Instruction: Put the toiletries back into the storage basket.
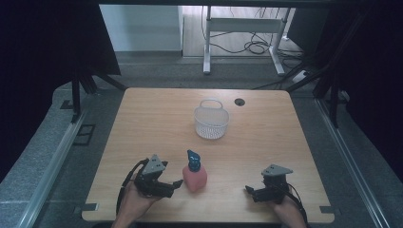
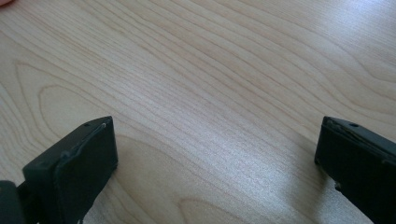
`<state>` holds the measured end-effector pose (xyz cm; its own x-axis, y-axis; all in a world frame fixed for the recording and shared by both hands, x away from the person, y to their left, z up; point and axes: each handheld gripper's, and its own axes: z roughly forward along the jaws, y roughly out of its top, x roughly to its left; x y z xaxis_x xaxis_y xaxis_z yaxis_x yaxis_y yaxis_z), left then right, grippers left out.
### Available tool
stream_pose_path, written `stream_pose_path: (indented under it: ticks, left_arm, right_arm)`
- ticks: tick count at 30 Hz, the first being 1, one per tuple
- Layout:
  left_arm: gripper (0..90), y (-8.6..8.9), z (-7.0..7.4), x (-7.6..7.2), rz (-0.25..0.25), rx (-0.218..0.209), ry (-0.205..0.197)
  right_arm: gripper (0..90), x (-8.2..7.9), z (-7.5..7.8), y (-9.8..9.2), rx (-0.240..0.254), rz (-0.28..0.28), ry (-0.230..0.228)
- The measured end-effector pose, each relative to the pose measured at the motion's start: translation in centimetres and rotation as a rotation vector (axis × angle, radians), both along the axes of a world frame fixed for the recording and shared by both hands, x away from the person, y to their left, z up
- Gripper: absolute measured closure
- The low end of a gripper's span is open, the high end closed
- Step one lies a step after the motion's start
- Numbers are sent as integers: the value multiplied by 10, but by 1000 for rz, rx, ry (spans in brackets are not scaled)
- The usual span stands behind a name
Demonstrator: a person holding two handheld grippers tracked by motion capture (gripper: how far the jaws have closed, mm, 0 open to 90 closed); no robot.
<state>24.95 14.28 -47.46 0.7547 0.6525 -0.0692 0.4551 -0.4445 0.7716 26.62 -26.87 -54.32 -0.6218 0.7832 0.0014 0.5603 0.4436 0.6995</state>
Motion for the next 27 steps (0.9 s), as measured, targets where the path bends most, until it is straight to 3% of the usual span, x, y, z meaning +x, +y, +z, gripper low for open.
stream_pose_path:
  ticks: [27]
  left_arm:
    - [180,-37,21,13,-77,7,-35]
  right_arm:
    - [0,0,0,0,0,0,-1]
